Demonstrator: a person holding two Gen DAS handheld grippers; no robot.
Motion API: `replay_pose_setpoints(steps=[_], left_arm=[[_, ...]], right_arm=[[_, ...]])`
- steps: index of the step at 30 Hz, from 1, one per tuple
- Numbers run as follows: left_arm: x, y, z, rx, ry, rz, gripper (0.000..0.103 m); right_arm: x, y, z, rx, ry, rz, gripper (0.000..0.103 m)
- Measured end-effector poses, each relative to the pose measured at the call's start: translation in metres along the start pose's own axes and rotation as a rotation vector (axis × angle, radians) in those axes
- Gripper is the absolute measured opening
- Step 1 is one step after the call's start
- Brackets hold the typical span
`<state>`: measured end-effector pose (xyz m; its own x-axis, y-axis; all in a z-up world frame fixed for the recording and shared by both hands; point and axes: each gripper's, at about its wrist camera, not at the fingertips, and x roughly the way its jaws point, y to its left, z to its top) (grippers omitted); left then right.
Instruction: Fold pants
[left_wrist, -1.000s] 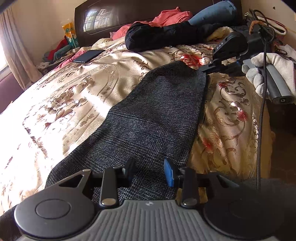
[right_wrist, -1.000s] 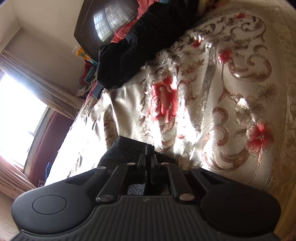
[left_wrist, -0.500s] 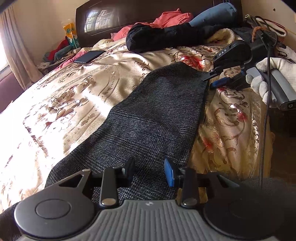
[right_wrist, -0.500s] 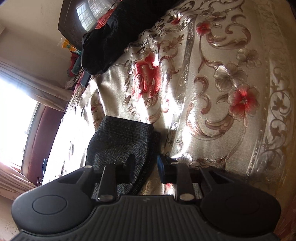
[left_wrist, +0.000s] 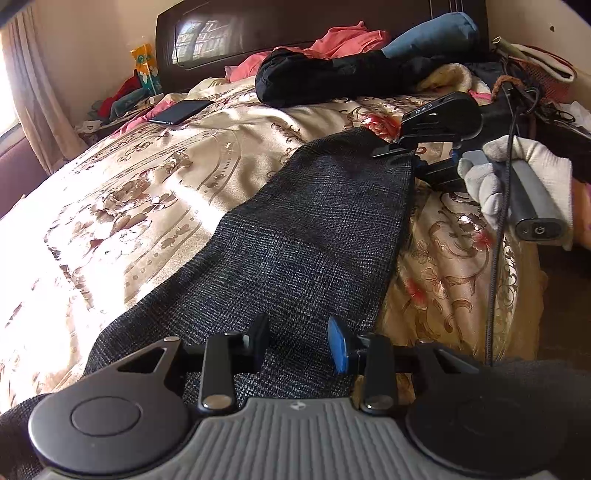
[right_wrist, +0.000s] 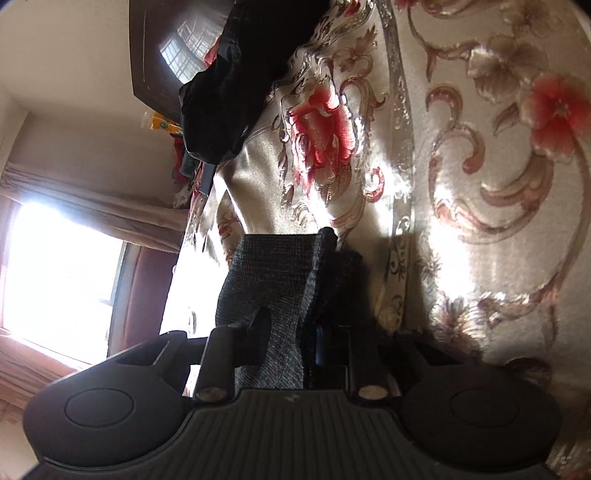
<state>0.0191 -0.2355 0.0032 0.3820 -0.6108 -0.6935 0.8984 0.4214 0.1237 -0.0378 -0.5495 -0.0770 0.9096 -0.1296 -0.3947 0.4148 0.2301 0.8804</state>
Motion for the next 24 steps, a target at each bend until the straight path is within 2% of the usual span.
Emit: replay_pose_setpoints(steps=[4, 6, 7, 9, 10, 11, 12, 13, 14, 15, 18, 21, 24], left_arm=[[0.002, 0.0, 0.003, -0.002, 0.011, 0.002, 0.049], [-0.002, -0.001, 0.006, 0.008, 0.0, 0.014, 0.049], [-0.005, -0.002, 0.009, 0.017, -0.022, 0.025, 0.049], [-0.01, -0.004, 0.013, 0.026, -0.052, 0.03, 0.049], [-0.009, -0.004, 0.014, 0.032, -0.047, 0.029, 0.049], [-0.005, -0.005, 0.013, 0.033, -0.031, 0.028, 0.049], [0.002, -0.005, 0.011, 0.021, 0.005, 0.017, 0.05], [0.007, -0.005, 0.008, 0.008, 0.03, 0.001, 0.05], [0.009, -0.005, 0.005, -0.002, 0.031, -0.006, 0.05], [0.007, -0.008, 0.003, 0.006, 0.019, -0.005, 0.05], [0.002, -0.01, -0.001, 0.006, 0.012, -0.022, 0.05], [0.0, -0.01, -0.002, 0.018, 0.007, -0.012, 0.051], [-0.007, -0.006, -0.001, -0.011, -0.017, 0.027, 0.051]], right_arm=[[0.018, 0.008, -0.002, 0.019, 0.018, 0.013, 0.008], [0.012, 0.021, 0.007, 0.07, 0.029, 0.089, 0.008], [-0.002, 0.043, 0.01, 0.01, 0.008, 0.161, 0.007], [-0.03, 0.082, 0.009, -0.17, -0.06, 0.245, 0.007], [-0.036, 0.087, 0.008, -0.207, -0.076, 0.256, 0.005], [-0.039, 0.084, 0.006, -0.229, -0.09, 0.226, 0.006], [-0.031, 0.073, 0.007, -0.23, -0.078, 0.14, 0.006], [-0.019, 0.055, 0.011, -0.197, -0.03, 0.012, 0.007], [-0.011, 0.032, 0.014, -0.102, 0.025, -0.113, 0.008], [-0.015, 0.02, 0.013, -0.061, 0.029, -0.104, 0.008], [-0.032, 0.015, 0.004, -0.101, -0.041, -0.059, 0.009], [-0.012, 0.008, 0.006, -0.056, 0.038, -0.053, 0.011], [-0.005, 0.016, 0.005, -0.1, 0.037, -0.073, 0.01]])
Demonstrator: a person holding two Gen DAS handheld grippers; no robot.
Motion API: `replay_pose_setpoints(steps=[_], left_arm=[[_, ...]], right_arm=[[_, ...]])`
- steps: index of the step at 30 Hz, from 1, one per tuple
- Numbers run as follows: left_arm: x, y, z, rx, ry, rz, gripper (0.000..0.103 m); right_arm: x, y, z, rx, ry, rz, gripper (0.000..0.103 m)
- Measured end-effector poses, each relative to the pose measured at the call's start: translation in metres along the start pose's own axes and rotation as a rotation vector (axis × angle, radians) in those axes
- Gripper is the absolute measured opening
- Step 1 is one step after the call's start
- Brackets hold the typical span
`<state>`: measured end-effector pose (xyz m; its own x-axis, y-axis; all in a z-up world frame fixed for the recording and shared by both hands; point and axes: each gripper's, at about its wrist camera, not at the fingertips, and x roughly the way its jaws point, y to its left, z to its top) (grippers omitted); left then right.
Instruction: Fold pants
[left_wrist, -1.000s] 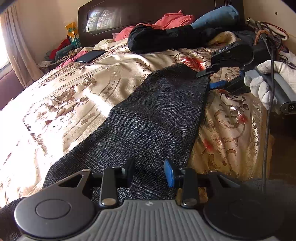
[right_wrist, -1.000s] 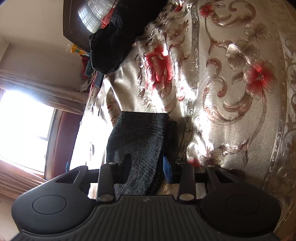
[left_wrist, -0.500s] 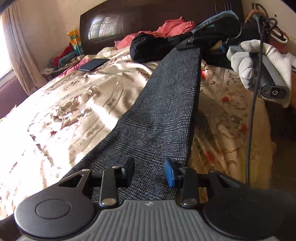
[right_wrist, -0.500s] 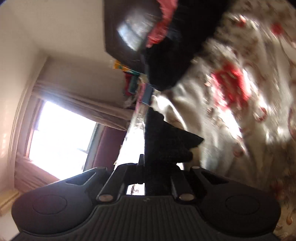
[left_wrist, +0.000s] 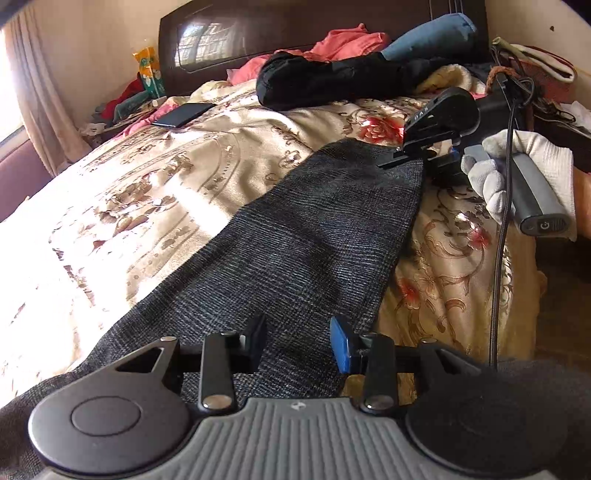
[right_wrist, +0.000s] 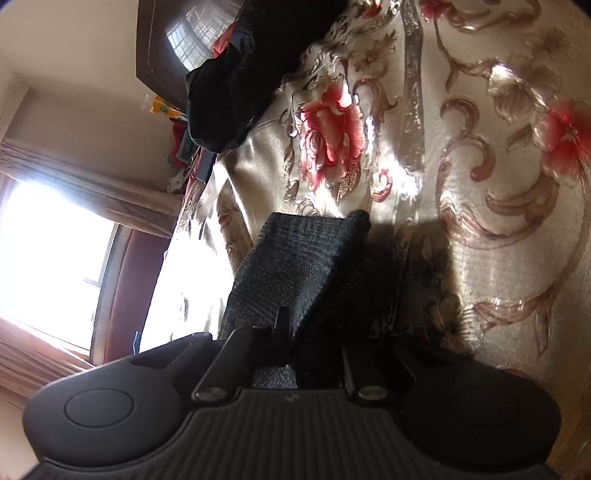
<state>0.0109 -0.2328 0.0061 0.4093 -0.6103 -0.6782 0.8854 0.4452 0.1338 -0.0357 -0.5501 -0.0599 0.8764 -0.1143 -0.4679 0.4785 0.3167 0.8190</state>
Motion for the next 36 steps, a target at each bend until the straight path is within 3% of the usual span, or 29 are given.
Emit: replay_pose_setpoints(steps=[2, 5, 7, 11, 13, 18, 20, 22, 26, 31, 36], left_arm=[[-0.004, 0.005, -0.004, -0.027, -0.001, 0.007, 0.051], [-0.009, 0.015, -0.011, -0.089, 0.007, 0.004, 0.051], [-0.012, 0.021, -0.013, -0.133, -0.002, 0.002, 0.051], [-0.018, 0.024, -0.018, -0.152, -0.015, 0.025, 0.051], [-0.023, 0.028, -0.026, -0.168, -0.008, 0.036, 0.052], [-0.034, 0.043, -0.039, -0.219, -0.001, 0.065, 0.052], [-0.029, 0.044, -0.042, -0.215, 0.035, 0.052, 0.055], [-0.034, 0.045, -0.047, -0.211, 0.022, 0.056, 0.055], [-0.063, 0.054, -0.062, -0.238, -0.018, 0.084, 0.055], [-0.115, 0.091, -0.094, -0.335, -0.062, 0.199, 0.056], [-0.17, 0.134, -0.134, -0.464, -0.106, 0.348, 0.056]], right_arm=[[-0.002, 0.005, 0.003, 0.004, -0.006, -0.007, 0.008], [-0.017, 0.016, 0.014, 0.045, -0.07, 0.053, 0.007], [-0.024, 0.026, 0.023, 0.033, -0.125, 0.031, 0.007], [-0.024, 0.028, 0.033, 0.003, -0.132, -0.074, 0.007], [-0.028, 0.028, 0.036, 0.025, -0.133, -0.07, 0.007], [-0.042, 0.059, 0.042, -0.101, -0.193, -0.096, 0.007], [-0.05, 0.077, 0.04, -0.104, -0.204, -0.047, 0.007], [-0.055, 0.102, 0.032, -0.122, -0.183, 0.033, 0.007], [-0.058, 0.19, -0.014, -0.316, -0.078, 0.187, 0.007], [-0.039, 0.289, -0.097, -0.461, 0.092, 0.396, 0.007], [-0.006, 0.357, -0.229, -0.694, 0.328, 0.483, 0.007]])
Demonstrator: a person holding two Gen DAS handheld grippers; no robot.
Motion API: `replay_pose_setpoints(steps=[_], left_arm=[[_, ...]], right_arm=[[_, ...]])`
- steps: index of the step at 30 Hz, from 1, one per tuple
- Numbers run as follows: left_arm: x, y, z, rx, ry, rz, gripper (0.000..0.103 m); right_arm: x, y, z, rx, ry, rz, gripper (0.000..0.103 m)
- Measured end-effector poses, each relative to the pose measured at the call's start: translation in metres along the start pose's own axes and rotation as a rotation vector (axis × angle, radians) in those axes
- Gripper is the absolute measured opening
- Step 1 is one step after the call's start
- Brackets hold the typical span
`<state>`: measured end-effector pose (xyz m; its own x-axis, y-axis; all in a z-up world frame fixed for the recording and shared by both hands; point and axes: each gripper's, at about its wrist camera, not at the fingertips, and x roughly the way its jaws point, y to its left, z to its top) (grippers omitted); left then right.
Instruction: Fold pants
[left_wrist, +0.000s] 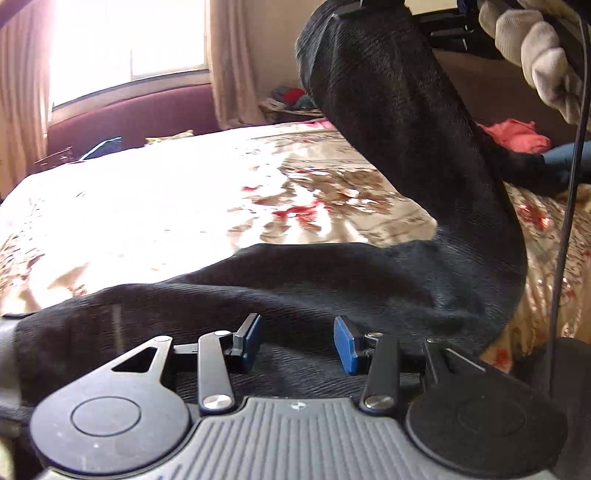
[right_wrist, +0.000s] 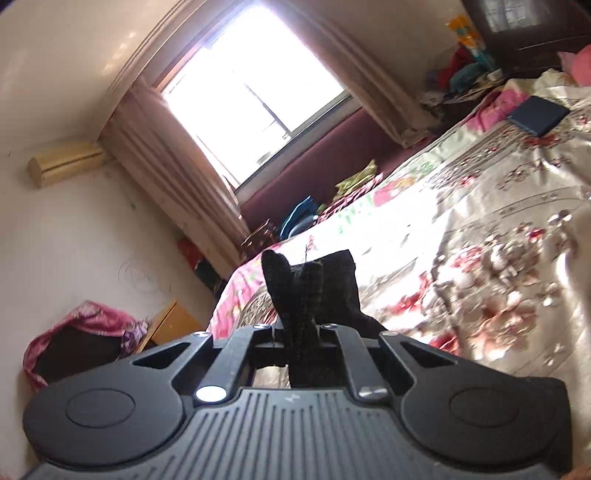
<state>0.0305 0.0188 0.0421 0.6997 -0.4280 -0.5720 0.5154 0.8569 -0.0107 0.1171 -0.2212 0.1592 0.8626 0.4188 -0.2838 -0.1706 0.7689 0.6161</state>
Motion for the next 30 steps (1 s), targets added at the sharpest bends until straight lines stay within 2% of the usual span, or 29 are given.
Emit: replay_pose_setpoints(steps=[5, 9, 12, 15, 17, 21, 23, 25, 27, 29, 30], left_arm=[[-0.022, 0.057, -0.019, -0.077, 0.004, 0.126, 0.056], [-0.034, 0.084, -0.04, -0.127, 0.026, 0.171, 0.056], [-0.04, 0.096, -0.053, -0.164, 0.043, 0.186, 0.056], [-0.045, 0.106, -0.063, -0.205, 0.047, 0.183, 0.056], [-0.046, 0.109, -0.067, -0.224, 0.042, 0.181, 0.056], [-0.05, 0.111, -0.07, -0.239, 0.024, 0.175, 0.056], [-0.051, 0.113, -0.071, -0.239, 0.018, 0.176, 0.056], [-0.053, 0.114, -0.073, -0.239, 0.017, 0.181, 0.056], [-0.055, 0.113, -0.076, -0.235, 0.028, 0.199, 0.056], [-0.057, 0.114, -0.083, -0.213, 0.057, 0.246, 0.056], [-0.059, 0.115, -0.087, -0.227, 0.064, 0.235, 0.056]], right_arm=[[0.087, 0.062, -0.088, -0.096, 0.235, 0.085, 0.007], [0.133, 0.097, -0.158, -0.197, 0.367, 0.101, 0.007], [0.142, 0.118, -0.193, -0.324, 0.4, 0.074, 0.007], [0.144, 0.136, -0.213, -0.46, 0.396, 0.05, 0.007], [0.142, 0.143, -0.216, -0.493, 0.377, 0.046, 0.007], [0.14, 0.16, -0.209, -0.512, 0.283, 0.055, 0.007], [0.143, 0.169, -0.213, -0.568, 0.262, 0.064, 0.007], [0.153, 0.179, -0.222, -0.611, 0.282, 0.087, 0.007], [0.167, 0.187, -0.239, -0.674, 0.341, 0.105, 0.008], [0.181, 0.184, -0.256, -0.683, 0.385, 0.105, 0.012], [0.184, 0.18, -0.26, -0.676, 0.402, 0.11, 0.013]])
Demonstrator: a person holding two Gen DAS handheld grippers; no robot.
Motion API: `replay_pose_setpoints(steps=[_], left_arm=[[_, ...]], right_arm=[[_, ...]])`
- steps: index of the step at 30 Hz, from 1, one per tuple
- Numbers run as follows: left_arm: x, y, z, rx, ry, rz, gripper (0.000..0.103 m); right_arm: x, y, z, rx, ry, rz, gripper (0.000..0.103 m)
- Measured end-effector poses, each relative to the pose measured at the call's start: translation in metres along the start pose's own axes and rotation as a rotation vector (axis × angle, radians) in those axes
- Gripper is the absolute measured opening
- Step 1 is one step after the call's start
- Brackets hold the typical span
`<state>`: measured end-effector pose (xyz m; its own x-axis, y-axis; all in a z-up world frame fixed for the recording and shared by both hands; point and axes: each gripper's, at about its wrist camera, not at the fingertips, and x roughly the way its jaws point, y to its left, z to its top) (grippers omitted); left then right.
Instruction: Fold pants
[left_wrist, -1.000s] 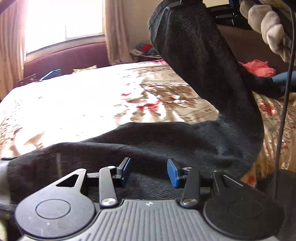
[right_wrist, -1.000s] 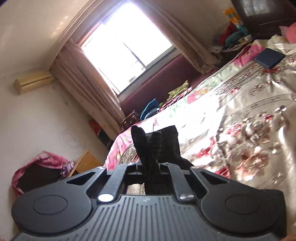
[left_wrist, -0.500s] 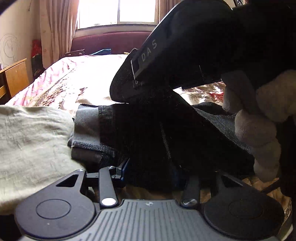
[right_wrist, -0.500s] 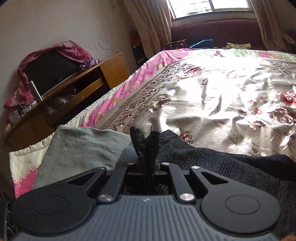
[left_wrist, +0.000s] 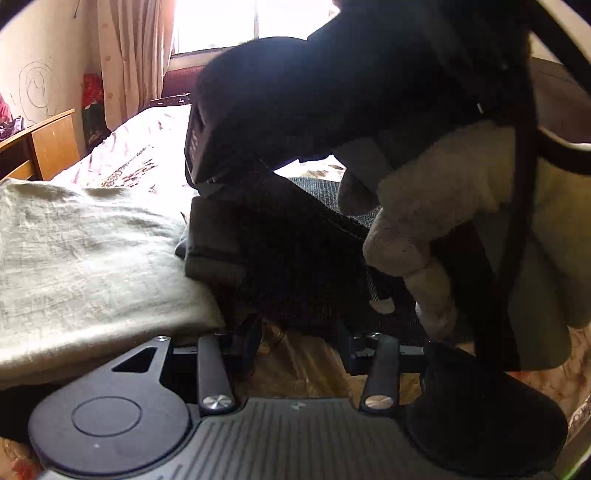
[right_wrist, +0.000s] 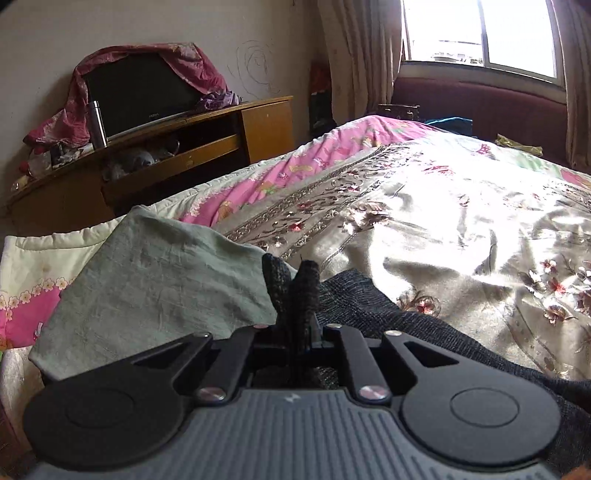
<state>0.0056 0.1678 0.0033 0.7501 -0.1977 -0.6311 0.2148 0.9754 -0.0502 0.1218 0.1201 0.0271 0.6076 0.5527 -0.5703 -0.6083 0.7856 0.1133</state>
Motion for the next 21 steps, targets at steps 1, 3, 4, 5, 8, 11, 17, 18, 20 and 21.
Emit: replay_pose_setpoints(steps=[1, 3, 4, 5, 8, 11, 17, 18, 20, 21], left_arm=[[-0.002, 0.003, -0.003, -0.025, 0.008, -0.018, 0.056], [-0.006, 0.007, -0.007, -0.049, 0.01, -0.037, 0.056], [-0.007, 0.006, -0.008, -0.044, 0.008, -0.035, 0.056], [-0.009, 0.004, -0.008, -0.029, 0.007, -0.029, 0.056], [-0.012, -0.001, -0.011, 0.0, 0.015, -0.022, 0.056], [-0.021, -0.008, -0.013, 0.009, 0.006, -0.02, 0.056], [-0.039, -0.022, 0.006, 0.025, -0.094, -0.05, 0.056], [-0.038, -0.027, 0.012, 0.038, -0.115, -0.063, 0.056], [-0.03, -0.033, 0.026, 0.062, -0.145, -0.089, 0.058], [-0.024, -0.04, 0.033, 0.079, -0.155, -0.103, 0.062]], right_arm=[[0.002, -0.002, -0.002, 0.016, 0.013, 0.008, 0.014], [-0.001, -0.007, -0.006, 0.059, 0.024, 0.034, 0.018], [-0.006, -0.009, -0.007, 0.072, 0.02, 0.045, 0.021], [-0.011, -0.009, -0.008, 0.071, 0.012, 0.057, 0.024], [-0.031, -0.009, -0.007, 0.034, -0.021, 0.084, 0.041], [-0.056, -0.016, -0.009, 0.05, -0.049, 0.116, 0.042], [-0.104, -0.077, -0.033, 0.166, -0.054, -0.051, 0.042], [-0.114, -0.094, -0.043, 0.185, -0.046, -0.115, 0.042], [-0.13, -0.126, -0.059, 0.234, -0.022, -0.208, 0.042], [-0.139, -0.142, -0.068, 0.266, -0.013, -0.253, 0.042]])
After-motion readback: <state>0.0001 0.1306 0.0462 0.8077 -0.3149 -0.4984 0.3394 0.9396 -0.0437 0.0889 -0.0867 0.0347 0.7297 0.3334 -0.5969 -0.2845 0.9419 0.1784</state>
